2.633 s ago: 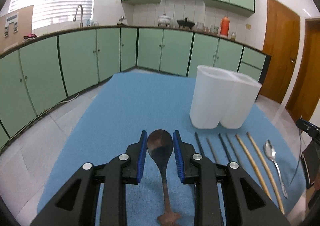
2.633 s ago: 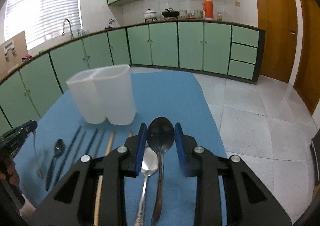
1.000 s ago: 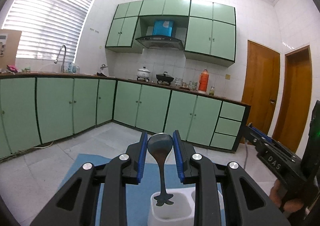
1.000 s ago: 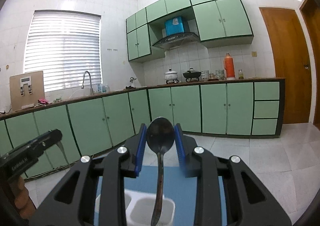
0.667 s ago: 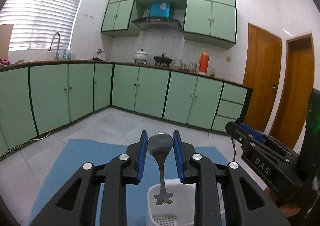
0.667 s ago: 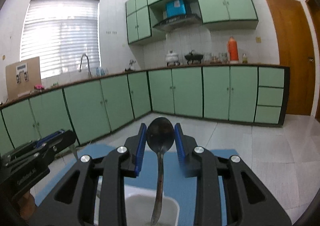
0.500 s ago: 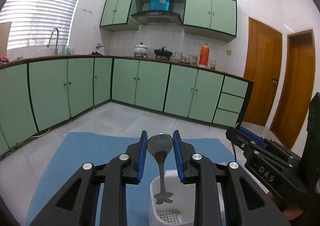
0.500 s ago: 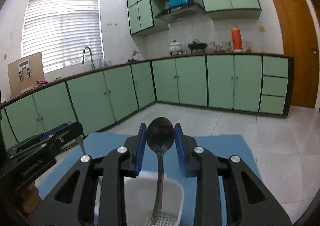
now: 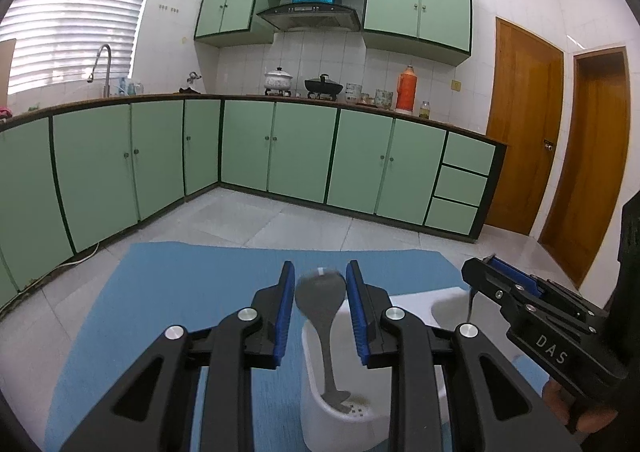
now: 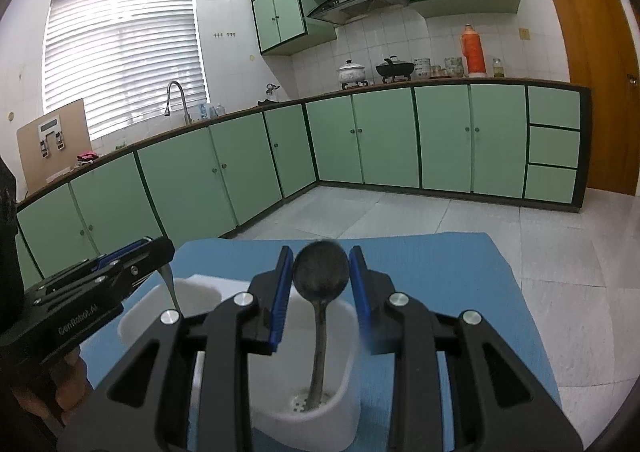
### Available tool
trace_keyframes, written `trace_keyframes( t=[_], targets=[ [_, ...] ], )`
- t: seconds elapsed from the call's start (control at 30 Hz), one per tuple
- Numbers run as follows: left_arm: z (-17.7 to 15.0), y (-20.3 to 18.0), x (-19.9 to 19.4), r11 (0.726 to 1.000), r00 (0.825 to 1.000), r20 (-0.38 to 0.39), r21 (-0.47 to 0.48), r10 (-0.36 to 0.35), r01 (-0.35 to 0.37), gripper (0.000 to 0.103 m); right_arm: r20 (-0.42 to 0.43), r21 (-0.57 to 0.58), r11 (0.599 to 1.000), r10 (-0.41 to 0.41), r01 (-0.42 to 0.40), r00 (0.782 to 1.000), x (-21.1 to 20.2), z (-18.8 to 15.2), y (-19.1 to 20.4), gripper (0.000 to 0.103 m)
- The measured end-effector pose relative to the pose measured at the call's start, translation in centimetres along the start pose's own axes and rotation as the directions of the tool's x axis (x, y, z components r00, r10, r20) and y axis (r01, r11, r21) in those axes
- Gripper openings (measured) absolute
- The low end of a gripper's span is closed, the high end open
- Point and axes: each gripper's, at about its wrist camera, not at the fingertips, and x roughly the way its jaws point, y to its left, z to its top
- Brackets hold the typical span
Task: Organize utensils
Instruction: 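Open both tools to release the spoons into the holder, then move the left tool to the black spoon while the right tool reaches the large silver spoon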
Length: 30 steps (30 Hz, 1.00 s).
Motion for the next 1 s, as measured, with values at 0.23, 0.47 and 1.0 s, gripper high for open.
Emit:
trace_keyframes(
  t=[0.23, 0.47, 1.0],
  targets=[
    [-0.4, 0.4, -0.7, 1.000, 1.000, 0.009, -0.031, 0.002, -0.002, 0.048, 0.024, 0.003, 1.000, -0.001, 0.001, 1.000, -0.9, 0.4, 0.0, 0.039],
    [-0.5, 0.9, -2.3, 0.999, 0.999, 0.032, -0.042, 0.019, -0.018, 0.057, 0.047, 0.032, 0.999, -0.019, 0.018, 0.999, -2.4, 0.5, -0.9, 0.045],
    [-4.9, 3.0, -9.2, 0.985, 0.972, -0.174, -0.045, 0.156, -0.167, 0.089, -0.072, 0.017, 0.988, -0.153, 0.155, 0.986, -9.2, -3.5, -1.9, 0.083]
  ],
)
